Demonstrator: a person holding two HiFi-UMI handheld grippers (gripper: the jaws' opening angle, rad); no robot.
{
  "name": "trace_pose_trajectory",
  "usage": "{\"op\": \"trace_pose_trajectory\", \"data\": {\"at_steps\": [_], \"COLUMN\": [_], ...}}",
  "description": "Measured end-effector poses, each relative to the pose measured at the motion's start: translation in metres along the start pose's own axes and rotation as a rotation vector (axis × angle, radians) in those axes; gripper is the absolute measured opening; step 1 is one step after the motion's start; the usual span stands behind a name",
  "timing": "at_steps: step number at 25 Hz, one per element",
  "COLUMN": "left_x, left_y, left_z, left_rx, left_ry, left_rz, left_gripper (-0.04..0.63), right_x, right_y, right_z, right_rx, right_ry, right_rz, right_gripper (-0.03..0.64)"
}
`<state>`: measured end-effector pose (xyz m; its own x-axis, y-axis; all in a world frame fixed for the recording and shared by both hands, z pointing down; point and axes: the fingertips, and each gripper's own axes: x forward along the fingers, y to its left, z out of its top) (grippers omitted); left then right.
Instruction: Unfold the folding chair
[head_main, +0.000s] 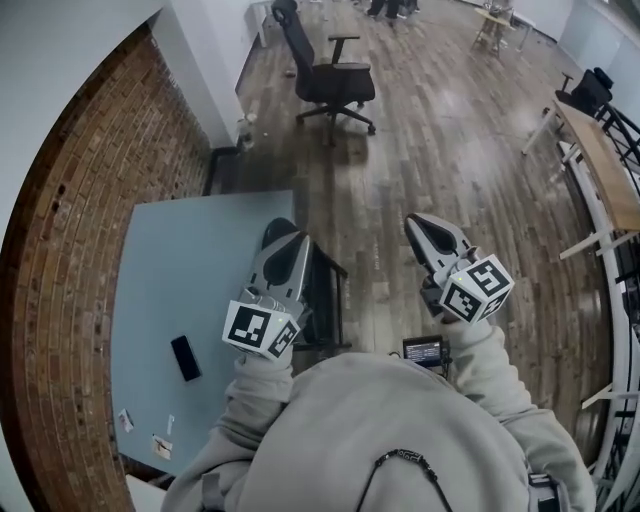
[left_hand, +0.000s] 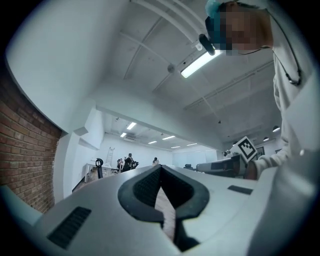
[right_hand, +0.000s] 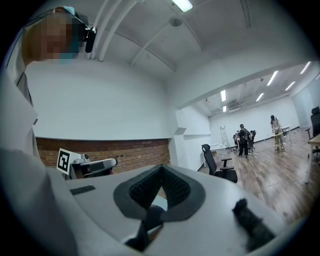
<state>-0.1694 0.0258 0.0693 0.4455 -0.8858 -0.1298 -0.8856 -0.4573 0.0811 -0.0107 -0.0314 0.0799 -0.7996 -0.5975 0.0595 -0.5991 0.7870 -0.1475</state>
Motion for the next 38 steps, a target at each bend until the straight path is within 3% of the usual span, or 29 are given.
{"op": "trace_pose_trajectory", "data": {"at_steps": [4,5,6,8,10,14,17,21,25,30,34,36,38], "left_x": [-0.005,-0.007,-0.014,-0.037,-0.059,-0.096,-0.121,-0.134,-0.140,-0.150,-0.156,-0.154,-0.152], "left_y": [0.053,0.064,0.073,0.087,0.106,0.147,0.157,0.163,0.153,0.149,0.143,0.142,0.142], "left_z": [-0.026,-0.037,-0.052,-0.092,-0.136,-0.229,-0.290,-0.334,-0.362,-0.380,-0.396,-0.401,-0.400], "left_rx": [-0.006,-0.022,-0.043,-0.066,-0.093,-0.244,-0.337,-0.424,-0.465,-0.516,-0.492,-0.470,-0.430], "left_ry": [0.039,0.066,0.110,0.237,0.354,0.581,0.708,0.743,0.797,0.815,0.864,0.876,0.887], "left_rz": [0.088,0.113,0.139,0.199,0.253,0.292,0.289,0.291,0.266,0.306,0.314,0.317,0.336], "left_gripper": [0.006,0.114,0.320,0.390,0.410,0.473,0.482,0.482,0.482,0.479,0.475,0.362,0.170], "right_x": [0.053,0.068,0.081,0.100,0.120,0.168,0.192,0.203,0.198,0.210,0.213,0.220,0.221], "right_y": [-0.002,-0.001,0.004,0.022,0.034,0.057,0.079,0.096,0.090,0.097,0.103,0.101,0.104], "right_z": [-0.022,-0.033,-0.049,-0.092,-0.139,-0.237,-0.323,-0.437,-0.531,-0.574,-0.608,-0.623,-0.637], "right_rx": [-0.003,0.011,0.032,0.073,0.109,0.175,0.228,0.301,0.304,0.387,0.490,0.477,0.482], "right_ry": [0.048,0.080,0.128,0.251,0.362,0.544,0.679,0.871,1.053,1.117,1.160,1.163,1.185], "right_rz": [0.025,0.039,0.061,0.108,0.131,0.151,0.180,0.187,0.125,0.082,0.004,-0.013,-0.014], "right_gripper": [0.008,0.010,0.067,0.174,0.207,0.252,0.272,0.287,0.299,0.308,0.310,0.308,0.308]}}
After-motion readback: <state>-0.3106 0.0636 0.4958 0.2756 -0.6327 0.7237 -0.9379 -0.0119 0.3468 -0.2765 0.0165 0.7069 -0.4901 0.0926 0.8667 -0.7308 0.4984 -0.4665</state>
